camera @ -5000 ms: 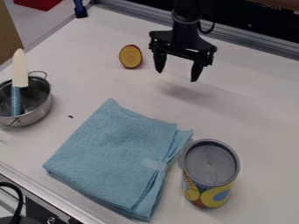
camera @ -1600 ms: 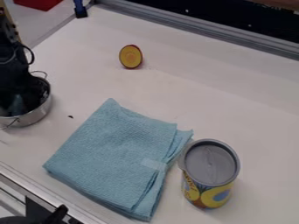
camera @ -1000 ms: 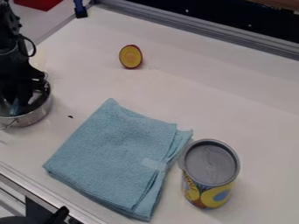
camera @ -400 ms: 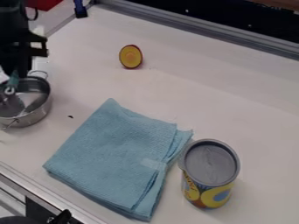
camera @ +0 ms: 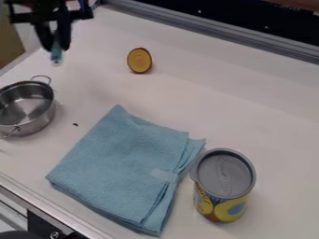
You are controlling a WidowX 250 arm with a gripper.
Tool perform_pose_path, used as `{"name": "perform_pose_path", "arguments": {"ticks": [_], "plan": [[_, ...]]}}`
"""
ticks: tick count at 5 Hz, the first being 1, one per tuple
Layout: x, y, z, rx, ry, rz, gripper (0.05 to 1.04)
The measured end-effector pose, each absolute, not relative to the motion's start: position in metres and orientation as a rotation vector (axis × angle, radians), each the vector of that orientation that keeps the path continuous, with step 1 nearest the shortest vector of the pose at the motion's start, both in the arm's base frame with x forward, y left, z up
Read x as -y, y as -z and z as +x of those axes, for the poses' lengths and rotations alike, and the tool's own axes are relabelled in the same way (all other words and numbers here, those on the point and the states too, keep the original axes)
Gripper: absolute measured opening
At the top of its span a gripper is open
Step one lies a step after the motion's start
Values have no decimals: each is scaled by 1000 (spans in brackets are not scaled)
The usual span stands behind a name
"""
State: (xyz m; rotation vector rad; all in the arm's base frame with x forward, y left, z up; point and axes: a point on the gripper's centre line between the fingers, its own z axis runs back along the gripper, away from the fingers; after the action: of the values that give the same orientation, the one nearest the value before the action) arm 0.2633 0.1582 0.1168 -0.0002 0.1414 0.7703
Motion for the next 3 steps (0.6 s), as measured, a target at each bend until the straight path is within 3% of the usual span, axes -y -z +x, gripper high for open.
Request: {"name": "perform_pose_path", "arguments": {"ticks": [1,3], "plan": [[-137,-116,274,-151,-985,-17,224],[-72,-99,293,-80,-1474,-47,224]]}}
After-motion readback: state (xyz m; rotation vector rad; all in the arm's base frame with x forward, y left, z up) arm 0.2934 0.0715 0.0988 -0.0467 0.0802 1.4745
